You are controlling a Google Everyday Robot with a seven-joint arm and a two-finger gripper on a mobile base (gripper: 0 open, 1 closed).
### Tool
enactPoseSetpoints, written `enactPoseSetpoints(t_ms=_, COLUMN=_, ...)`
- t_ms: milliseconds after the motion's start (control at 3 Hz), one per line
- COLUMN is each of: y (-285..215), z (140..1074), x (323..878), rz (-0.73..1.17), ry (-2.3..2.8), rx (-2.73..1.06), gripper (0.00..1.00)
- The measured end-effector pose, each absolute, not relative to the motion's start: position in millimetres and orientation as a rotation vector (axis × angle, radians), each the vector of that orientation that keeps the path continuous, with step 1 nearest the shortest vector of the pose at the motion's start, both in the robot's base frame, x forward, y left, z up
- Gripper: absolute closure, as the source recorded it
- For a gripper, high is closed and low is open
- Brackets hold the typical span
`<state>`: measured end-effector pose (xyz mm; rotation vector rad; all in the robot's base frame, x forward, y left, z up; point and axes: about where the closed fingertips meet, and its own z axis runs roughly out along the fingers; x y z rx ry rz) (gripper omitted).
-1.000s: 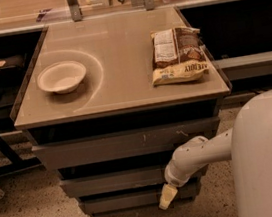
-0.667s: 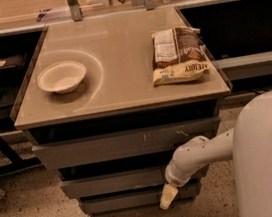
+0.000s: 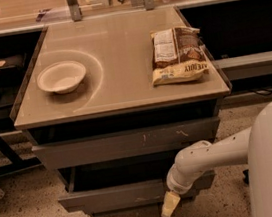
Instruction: Open middle drawer
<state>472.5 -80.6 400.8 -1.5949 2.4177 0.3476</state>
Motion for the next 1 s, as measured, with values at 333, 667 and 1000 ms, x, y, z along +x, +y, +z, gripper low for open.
enactPoseSetpoints(t_ms=333, y=-81.5, z=410.0, x=431.8, rz=0.44, ry=2.443, rx=-1.646, gripper=0.0)
enactPoseSetpoints(t_ms=667, y=-86.1, z=423.2, x=387.7, rz=0.542, ry=2.478, rx=-1.7, gripper=0.0)
enactPoseSetpoints(t_ms=1000, y=-87.3, z=433.3, x=353.7, rz=0.65, ry=2.497, rx=-1.735, gripper=0.0)
